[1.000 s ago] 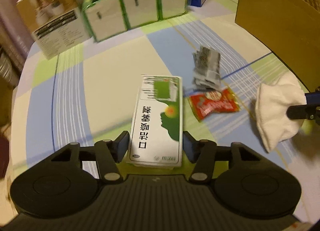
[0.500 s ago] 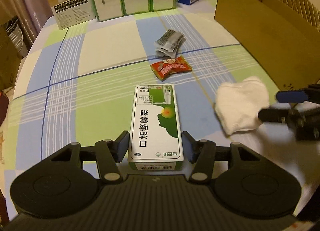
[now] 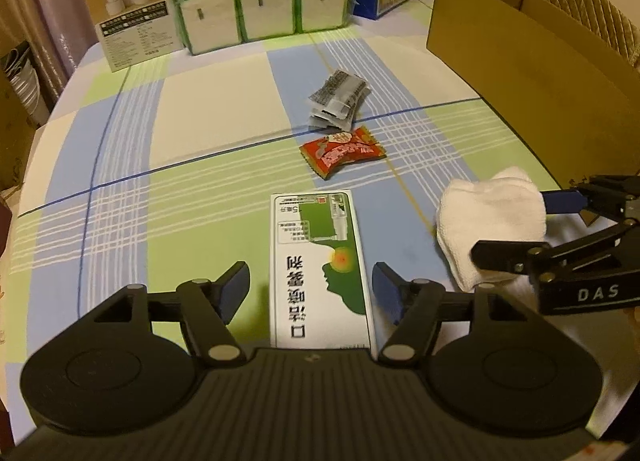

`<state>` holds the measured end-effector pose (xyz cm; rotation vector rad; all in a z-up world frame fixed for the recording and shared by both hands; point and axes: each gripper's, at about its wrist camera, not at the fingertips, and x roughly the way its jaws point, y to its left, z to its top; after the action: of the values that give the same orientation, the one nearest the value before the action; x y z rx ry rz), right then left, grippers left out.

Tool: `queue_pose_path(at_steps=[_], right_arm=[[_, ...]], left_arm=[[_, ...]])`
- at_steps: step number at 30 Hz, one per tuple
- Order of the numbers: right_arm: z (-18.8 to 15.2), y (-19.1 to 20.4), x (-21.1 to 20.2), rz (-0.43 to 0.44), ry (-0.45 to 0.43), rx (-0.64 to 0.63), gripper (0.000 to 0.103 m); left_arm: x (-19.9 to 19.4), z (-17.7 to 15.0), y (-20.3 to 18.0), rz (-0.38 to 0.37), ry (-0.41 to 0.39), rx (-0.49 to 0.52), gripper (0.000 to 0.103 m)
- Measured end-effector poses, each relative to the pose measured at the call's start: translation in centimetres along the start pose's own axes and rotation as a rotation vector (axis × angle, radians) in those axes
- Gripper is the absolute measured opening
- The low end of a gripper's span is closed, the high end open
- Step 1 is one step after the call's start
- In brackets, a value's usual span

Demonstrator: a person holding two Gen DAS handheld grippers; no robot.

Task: Organize objects
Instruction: 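Carry the green-and-white box and the cloth toward the cardboard box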

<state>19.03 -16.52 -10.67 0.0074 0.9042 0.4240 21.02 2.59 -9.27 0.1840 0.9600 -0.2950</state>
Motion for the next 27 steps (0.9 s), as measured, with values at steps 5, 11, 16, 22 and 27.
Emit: queue_pose_path(at_steps=[5,11,16,22,27], right_arm=[[0.2,0.1,0.6,-0.013,0.003,-0.011,0.062],[-0.1,0.7,0.7,-0.013,0.013,-0.07,0.044],[0.2,0.7,-0.5,-0.026,0.002,-0.067,0.026],[0.2,0.6,-3.8,-0.046,-0.034,-0.041,0.026],[-0.1,0.9,-7.5,-0.056,-0.07,-0.032,0.026]], left_arm=[[1.4,0.4,-0.5,0.003,0.012,0.028,0.062],[2.5,0.3,-1.0,0.034,0.038,0.047,0.052],[1.5,0.3,-1.3,0.032,0.042,0.023,0.051],[-1.8,0.0,-2.2,0.027,0.014,-0.018,0.051],[-4.8,-0.7,-3.6,0.015,-0.013,-0.044,0.051]])
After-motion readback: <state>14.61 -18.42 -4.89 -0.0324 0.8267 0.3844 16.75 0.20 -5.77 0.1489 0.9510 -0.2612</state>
